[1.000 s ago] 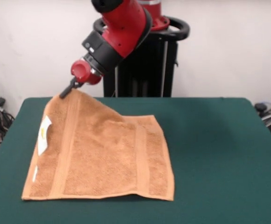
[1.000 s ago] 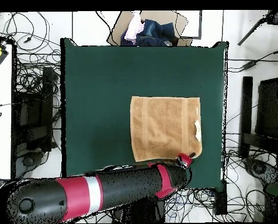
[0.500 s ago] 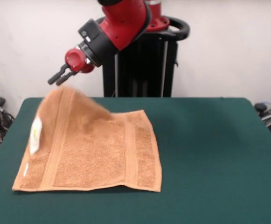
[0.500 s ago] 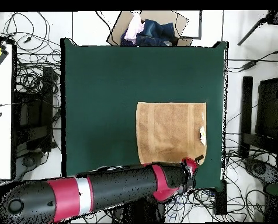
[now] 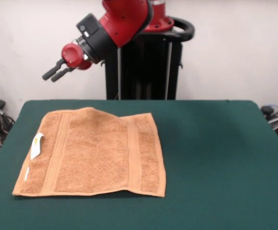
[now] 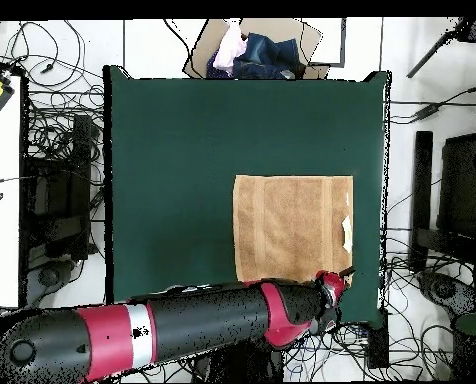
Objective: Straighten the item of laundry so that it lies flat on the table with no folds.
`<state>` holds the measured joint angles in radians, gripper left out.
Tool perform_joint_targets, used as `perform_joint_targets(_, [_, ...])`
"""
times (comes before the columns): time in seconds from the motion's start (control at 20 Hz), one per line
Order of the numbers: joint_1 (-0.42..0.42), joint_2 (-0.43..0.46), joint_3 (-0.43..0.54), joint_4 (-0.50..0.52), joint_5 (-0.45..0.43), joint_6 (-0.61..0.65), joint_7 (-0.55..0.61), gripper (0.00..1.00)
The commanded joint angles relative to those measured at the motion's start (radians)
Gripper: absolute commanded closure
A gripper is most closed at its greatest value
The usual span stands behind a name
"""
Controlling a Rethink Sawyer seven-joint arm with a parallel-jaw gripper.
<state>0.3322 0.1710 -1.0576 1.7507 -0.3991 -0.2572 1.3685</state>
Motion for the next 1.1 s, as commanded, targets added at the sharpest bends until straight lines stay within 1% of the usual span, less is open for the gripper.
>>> perform_joint_targets(0.05, [-0.022,0.013,0.070,-0.080,0.028,-0.059,0.121,0.00])
perform_joint_targets(0.2, [-0.033,-0.017,0.091,-0.082,0.008,-0.033,0.120,0.00])
perform_joint_targets(0.3, [-0.057,-0.077,0.132,-0.079,-0.017,-0.004,0.125,0.00])
perform_joint_targets(0.4, [-0.094,-0.174,0.215,-0.072,-0.017,0.033,0.159,0.00])
perform_joint_targets(0.45, [-0.141,-0.247,0.276,-0.052,-0.028,0.032,0.187,0.00])
perform_joint_targets(0.6, [-0.352,-0.488,0.521,0.031,-0.103,0.131,0.216,0.00])
perform_joint_targets(0.7, [-0.518,-0.612,0.692,0.101,-0.121,0.212,0.213,0.00])
perform_joint_targets(0.75, [-0.617,-0.666,0.790,0.143,-0.142,0.208,0.234,0.00])
perform_joint_targets(0.8, [-0.696,-0.704,0.865,0.182,-0.140,0.202,0.259,0.00])
perform_joint_targets(0.85, [-0.762,-0.733,0.929,0.211,-0.147,0.221,0.243,0.00])
perform_joint_targets(0.9, [-0.817,-0.760,0.982,0.243,-0.143,0.237,0.233,0.00])
perform_joint_targets(0.95, [-0.863,-0.777,1.026,0.268,-0.144,0.226,0.230,0.00])
perform_joint_targets(1.0, [-0.906,-0.793,1.069,0.294,-0.139,0.220,0.230,0.00])
perform_joint_targets(1.05, [-0.925,-0.799,1.083,0.307,-0.142,0.196,0.231,0.00])
perform_joint_targets(1.1, [-0.922,-0.790,1.086,0.307,-0.123,0.178,0.232,0.00])
